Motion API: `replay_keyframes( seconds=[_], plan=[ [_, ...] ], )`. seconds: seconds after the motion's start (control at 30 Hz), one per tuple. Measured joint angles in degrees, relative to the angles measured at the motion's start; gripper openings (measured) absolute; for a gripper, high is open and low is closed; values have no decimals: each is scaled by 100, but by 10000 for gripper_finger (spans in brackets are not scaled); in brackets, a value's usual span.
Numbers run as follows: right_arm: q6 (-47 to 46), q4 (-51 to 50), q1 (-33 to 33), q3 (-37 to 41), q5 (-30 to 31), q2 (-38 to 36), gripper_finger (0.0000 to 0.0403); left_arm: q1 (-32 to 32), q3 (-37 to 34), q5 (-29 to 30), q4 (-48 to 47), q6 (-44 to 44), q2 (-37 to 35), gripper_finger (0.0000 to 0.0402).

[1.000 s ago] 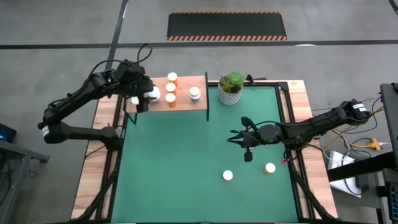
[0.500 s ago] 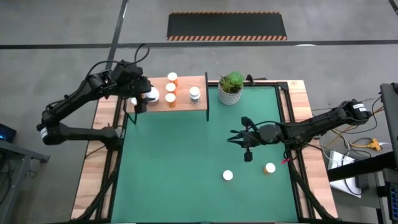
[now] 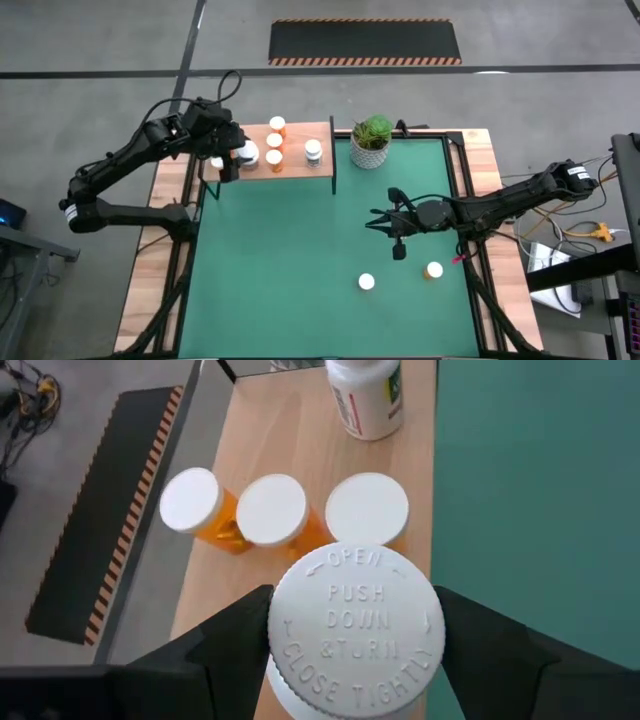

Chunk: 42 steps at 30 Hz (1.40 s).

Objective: Pick and place medicine bottles onto shelf by color
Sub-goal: Put the large white pill bottle on the shelf

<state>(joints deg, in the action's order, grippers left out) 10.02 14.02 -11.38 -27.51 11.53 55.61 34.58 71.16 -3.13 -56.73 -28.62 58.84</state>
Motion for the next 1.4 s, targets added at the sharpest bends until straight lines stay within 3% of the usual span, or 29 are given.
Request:
replay_keyframes(
  seconds=[1.03,1.4],
  plan=[
    [0,-2,0,0,-2,0,11,34,0,70,20,330,-27,240],
    [-42,-2,0,0,-15,0,11,34,-4,353,15,425,-43,240]
  ],
)
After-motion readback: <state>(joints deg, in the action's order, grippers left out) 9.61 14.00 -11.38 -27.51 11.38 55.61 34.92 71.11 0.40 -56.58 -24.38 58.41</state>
